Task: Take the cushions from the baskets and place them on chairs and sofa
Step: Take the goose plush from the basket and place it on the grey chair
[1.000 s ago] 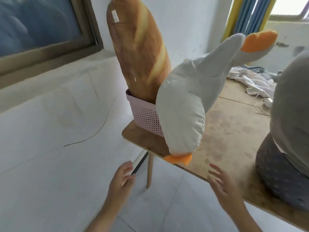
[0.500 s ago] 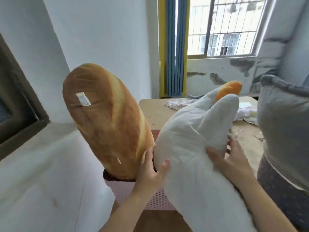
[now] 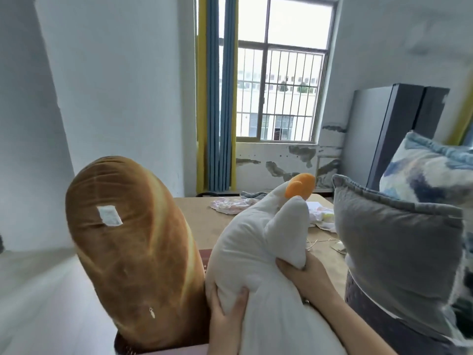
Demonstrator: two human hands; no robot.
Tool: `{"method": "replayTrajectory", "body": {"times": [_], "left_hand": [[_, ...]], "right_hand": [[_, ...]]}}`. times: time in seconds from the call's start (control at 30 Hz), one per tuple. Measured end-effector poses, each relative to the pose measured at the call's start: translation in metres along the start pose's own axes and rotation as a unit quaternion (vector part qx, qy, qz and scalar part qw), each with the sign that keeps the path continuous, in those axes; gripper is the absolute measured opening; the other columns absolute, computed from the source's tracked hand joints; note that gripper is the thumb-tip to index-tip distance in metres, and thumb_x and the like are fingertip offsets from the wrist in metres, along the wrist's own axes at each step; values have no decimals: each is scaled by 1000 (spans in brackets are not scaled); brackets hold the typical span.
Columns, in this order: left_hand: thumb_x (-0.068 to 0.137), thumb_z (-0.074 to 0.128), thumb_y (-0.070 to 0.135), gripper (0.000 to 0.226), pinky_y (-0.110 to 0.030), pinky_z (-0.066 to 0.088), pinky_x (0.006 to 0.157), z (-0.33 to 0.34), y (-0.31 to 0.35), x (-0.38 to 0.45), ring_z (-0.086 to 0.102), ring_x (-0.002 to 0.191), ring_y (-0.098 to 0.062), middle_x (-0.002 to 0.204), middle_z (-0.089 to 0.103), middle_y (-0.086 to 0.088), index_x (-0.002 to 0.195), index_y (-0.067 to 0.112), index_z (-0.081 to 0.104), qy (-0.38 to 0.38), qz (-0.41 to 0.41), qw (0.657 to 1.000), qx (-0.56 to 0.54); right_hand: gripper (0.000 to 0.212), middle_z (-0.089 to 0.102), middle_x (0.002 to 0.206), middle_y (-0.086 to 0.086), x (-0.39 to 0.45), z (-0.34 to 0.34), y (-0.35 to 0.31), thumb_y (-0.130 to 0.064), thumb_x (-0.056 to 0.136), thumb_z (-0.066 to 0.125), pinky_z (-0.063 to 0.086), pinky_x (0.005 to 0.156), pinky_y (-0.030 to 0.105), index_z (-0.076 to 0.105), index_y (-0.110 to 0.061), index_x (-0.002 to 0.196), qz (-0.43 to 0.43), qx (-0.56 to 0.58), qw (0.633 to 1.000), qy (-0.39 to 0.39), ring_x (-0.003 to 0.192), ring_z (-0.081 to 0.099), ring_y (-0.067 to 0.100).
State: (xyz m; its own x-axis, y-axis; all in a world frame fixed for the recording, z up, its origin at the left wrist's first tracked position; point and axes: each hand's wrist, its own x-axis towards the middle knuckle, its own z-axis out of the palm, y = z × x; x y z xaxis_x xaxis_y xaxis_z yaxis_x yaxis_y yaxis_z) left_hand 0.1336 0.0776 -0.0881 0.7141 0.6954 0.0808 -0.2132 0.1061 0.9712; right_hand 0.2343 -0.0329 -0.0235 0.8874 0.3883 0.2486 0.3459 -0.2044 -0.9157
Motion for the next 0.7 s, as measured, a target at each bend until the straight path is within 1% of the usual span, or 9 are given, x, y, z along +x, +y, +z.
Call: {"method": "replayTrajectory", "body": {"times": [0.13,0.23,0.37,0.4,0.43,0.47,0.5,0.6,0.7], "left_hand": [[20,63,66,133,-16,20,97,14,21,-13,29,118,-1,136,37,6,140,26,22,11,14,1000,-2],[28,55,59,119,3,20,85,25,39,-26,31,111,12,124,31,25,138,28,24,13,52,998,11],[28,59,47,96,14,26,63,41,58,-52,31,73,45,101,33,52,120,55,34,2,130,991,11],[32,64,38,87,12,30,64,42,62,-57,35,77,43,101,41,55,109,69,35,0,131,991,-17],[38,79,57,80,8,36,66,42,64,-61,44,81,37,108,49,49,102,74,33,-9,116,992,-55],[36,55,68,73,2,43,69,41,60,-63,54,87,26,121,52,34,105,69,31,-10,85,991,-99],[52,77,48,77,-13,50,76,37,51,-65,60,97,10,129,51,17,114,58,32,-12,49,989,-141],[46,79,53,97,-39,46,86,29,41,-80,56,113,-25,135,50,-6,130,37,36,-54,-97,966,-232],[44,79,54,79,-34,55,76,29,44,-109,67,98,-22,121,63,-12,113,19,61,-122,-207,939,-244]], "right_hand": [[24,63,51,-15,-13,-21,-21,-8,80,61,39,47,4,54,-24,64,-44,20,998,44,53,54,-11],[17,62,65,-8,-26,-46,-35,-9,81,61,43,53,15,58,-18,67,-72,53,993,79,63,53,2],[23,65,49,-10,-51,-75,-34,-5,79,61,43,51,13,60,-11,57,-87,132,979,131,62,55,13],[26,65,48,-18,-59,-79,-35,-6,80,60,45,55,15,61,-15,55,-85,163,972,145,61,59,8],[24,64,50,-24,-66,-81,-34,-9,80,59,46,62,20,63,-22,59,-82,206,962,161,58,60,-3],[15,64,53,-29,-75,-84,-31,-20,78,62,46,68,22,63,-29,65,-82,253,949,169,57,59,-11],[6,65,58,-33,-85,-85,-28,-37,70,67,48,71,19,63,-33,68,-77,279,940,182,59,58,-18],[37,68,75,-28,-111,-85,-12,-61,48,72,43,57,-2,62,-34,73,-80,333,914,217,63,56,-23],[65,68,64,-30,-140,-87,3,-72,17,73,46,51,3,69,-31,67,-45,359,909,209,62,61,-15]]}}
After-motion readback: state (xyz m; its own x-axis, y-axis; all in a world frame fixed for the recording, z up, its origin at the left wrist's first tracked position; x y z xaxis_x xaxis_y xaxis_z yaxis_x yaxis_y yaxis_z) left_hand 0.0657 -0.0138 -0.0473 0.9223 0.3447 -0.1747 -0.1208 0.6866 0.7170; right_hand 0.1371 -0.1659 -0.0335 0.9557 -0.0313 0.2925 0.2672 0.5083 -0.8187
